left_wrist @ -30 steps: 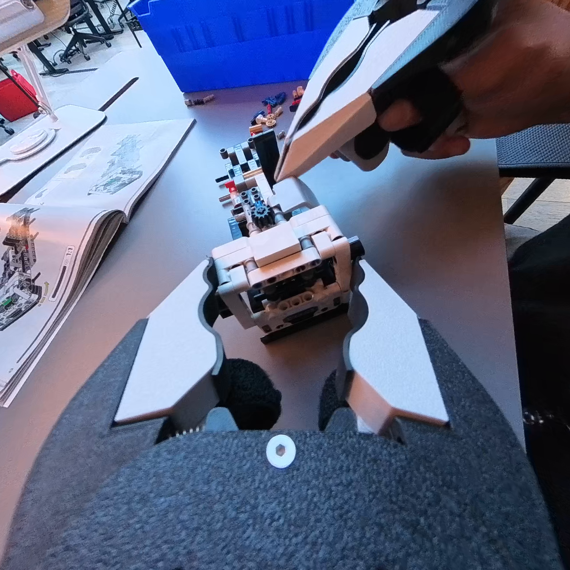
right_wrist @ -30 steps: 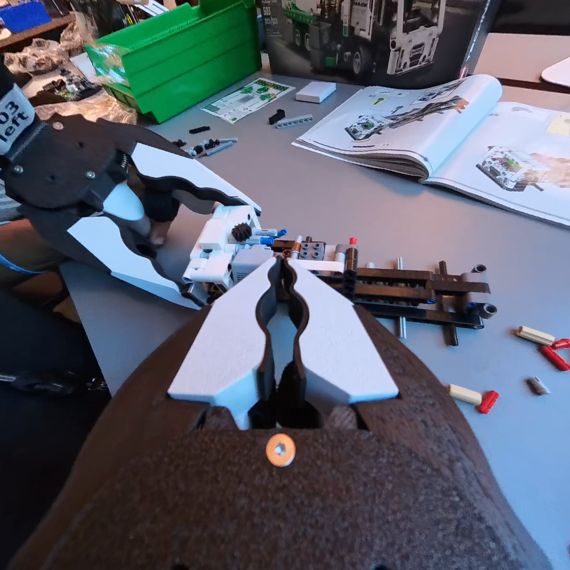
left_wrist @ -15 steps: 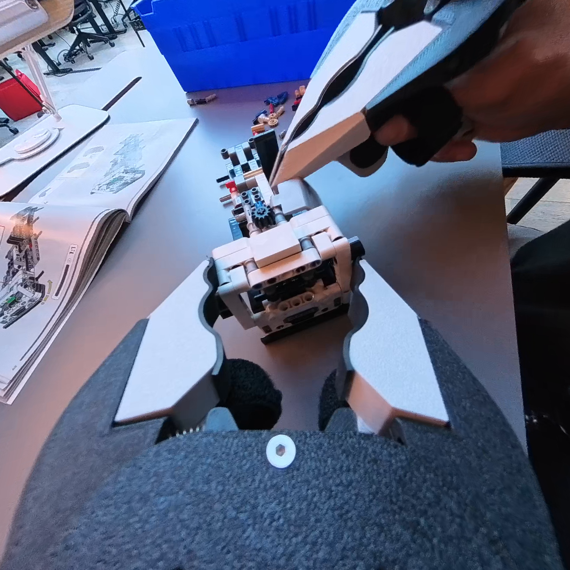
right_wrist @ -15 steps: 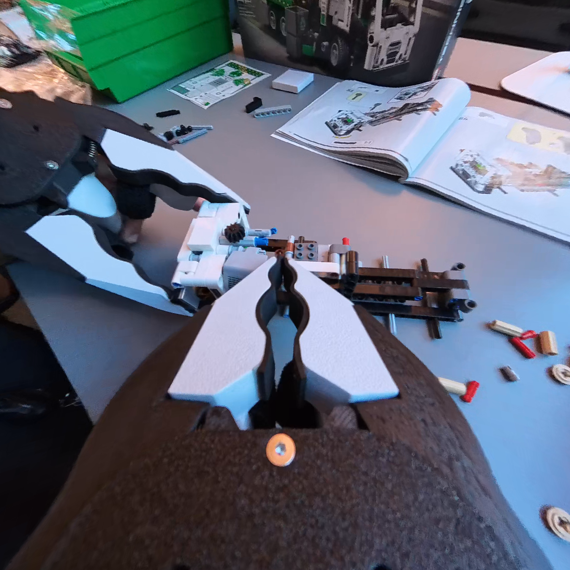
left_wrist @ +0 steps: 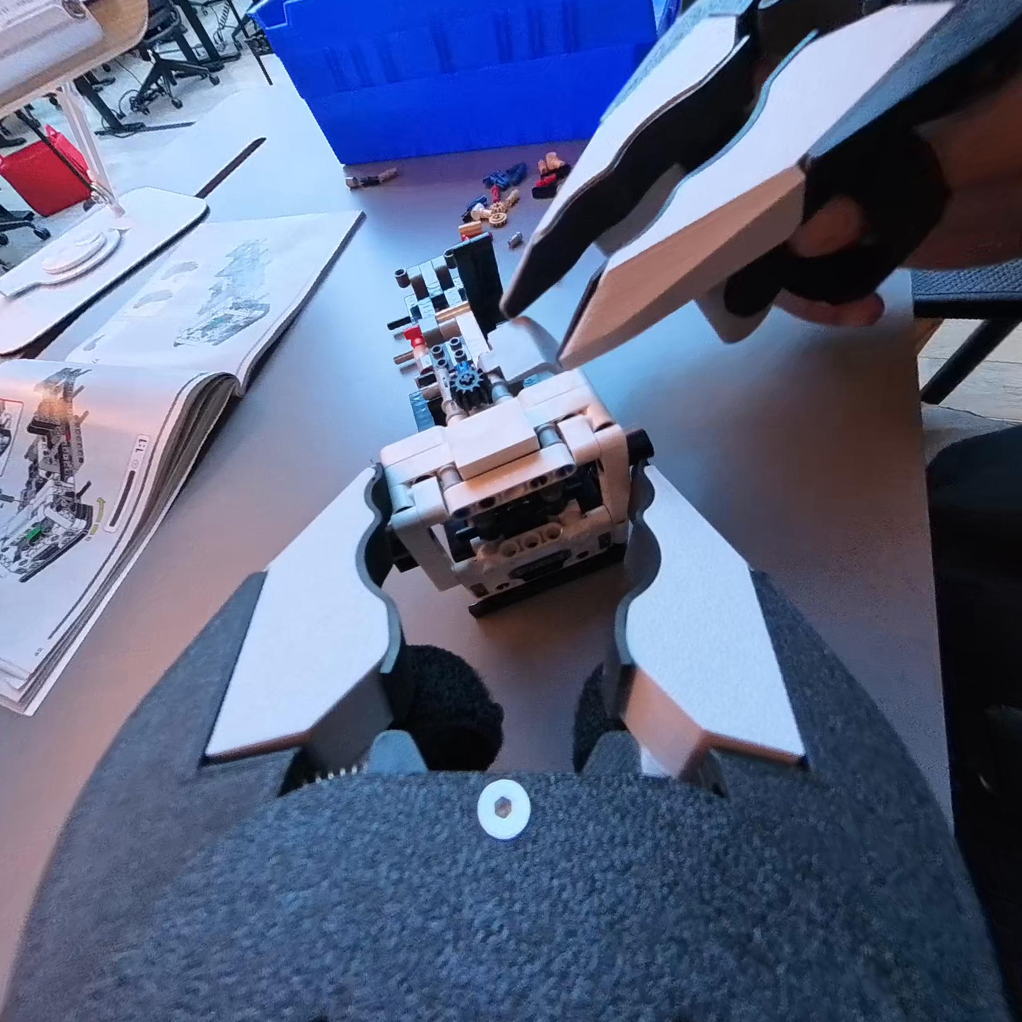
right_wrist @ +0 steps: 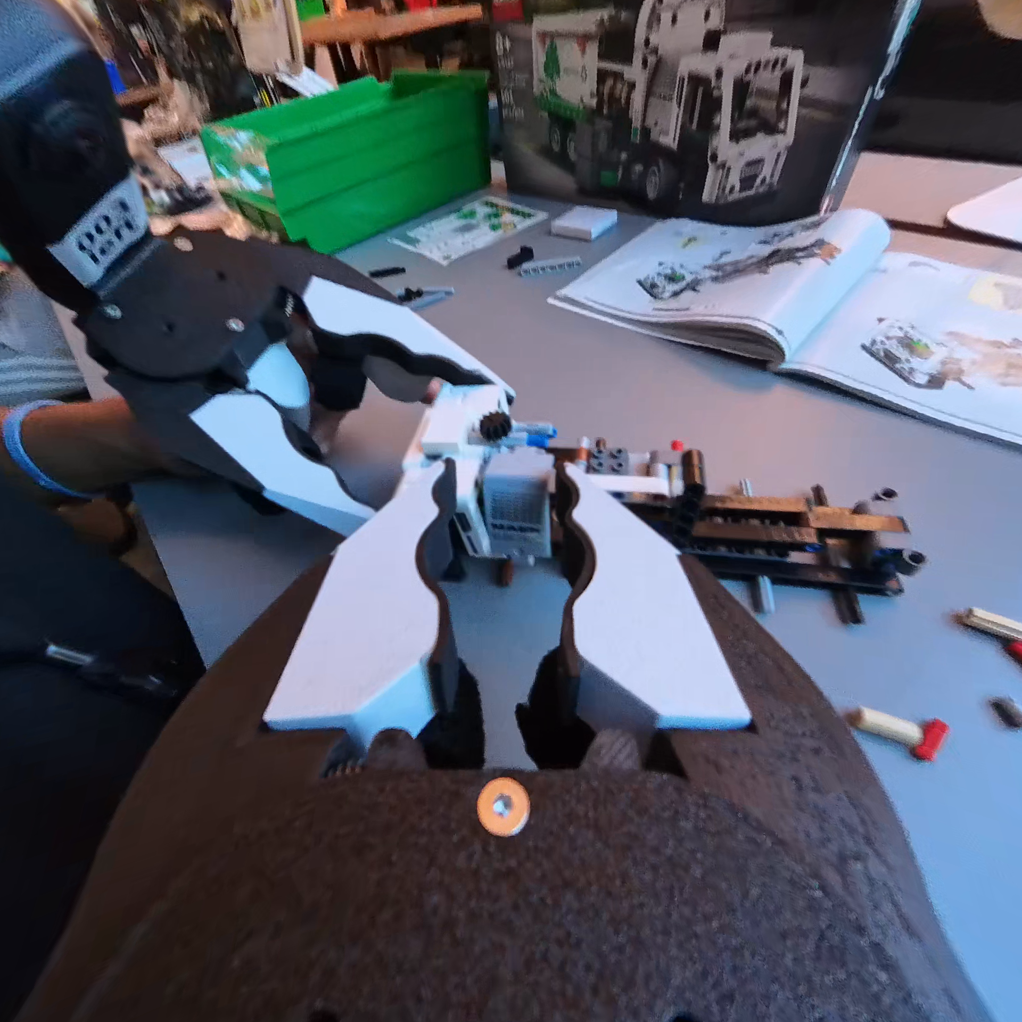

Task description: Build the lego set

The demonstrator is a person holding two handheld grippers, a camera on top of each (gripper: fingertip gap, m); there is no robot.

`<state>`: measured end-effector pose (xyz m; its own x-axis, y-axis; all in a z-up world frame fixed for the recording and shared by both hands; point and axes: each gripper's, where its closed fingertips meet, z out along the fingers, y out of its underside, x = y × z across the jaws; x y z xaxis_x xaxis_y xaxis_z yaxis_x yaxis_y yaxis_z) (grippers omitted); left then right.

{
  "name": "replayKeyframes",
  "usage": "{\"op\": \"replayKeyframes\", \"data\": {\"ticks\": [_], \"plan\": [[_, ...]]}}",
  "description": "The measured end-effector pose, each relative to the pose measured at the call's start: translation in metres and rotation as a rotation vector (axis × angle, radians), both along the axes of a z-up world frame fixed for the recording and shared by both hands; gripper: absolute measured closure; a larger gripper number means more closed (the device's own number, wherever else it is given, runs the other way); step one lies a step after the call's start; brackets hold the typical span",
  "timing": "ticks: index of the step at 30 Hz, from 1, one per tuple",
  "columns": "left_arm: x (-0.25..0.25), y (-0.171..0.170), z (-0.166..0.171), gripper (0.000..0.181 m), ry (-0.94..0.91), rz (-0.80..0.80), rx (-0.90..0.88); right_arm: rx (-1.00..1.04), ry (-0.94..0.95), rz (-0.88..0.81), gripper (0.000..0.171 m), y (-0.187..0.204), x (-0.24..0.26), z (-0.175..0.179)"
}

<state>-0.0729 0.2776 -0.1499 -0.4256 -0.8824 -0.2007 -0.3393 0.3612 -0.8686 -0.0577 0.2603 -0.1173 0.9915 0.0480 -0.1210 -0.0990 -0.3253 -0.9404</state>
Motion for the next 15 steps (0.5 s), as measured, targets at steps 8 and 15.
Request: {"op": "replayKeyframes", "data": {"ticks": [8, 15], "plan": [[0.0, 0.001, 0.0, 0.096, -0.006, 0.025, 0.008, -0.018, -0.007, -0.134, 0.141, 0.013, 0.003, -0.009], [-0.001, 0.0, 0.0, 0.096, 0.001, 0.015, -0.001, -0.009, -0.055, -0.1, 0.147, 0.013, 0.004, -0.009]]}}
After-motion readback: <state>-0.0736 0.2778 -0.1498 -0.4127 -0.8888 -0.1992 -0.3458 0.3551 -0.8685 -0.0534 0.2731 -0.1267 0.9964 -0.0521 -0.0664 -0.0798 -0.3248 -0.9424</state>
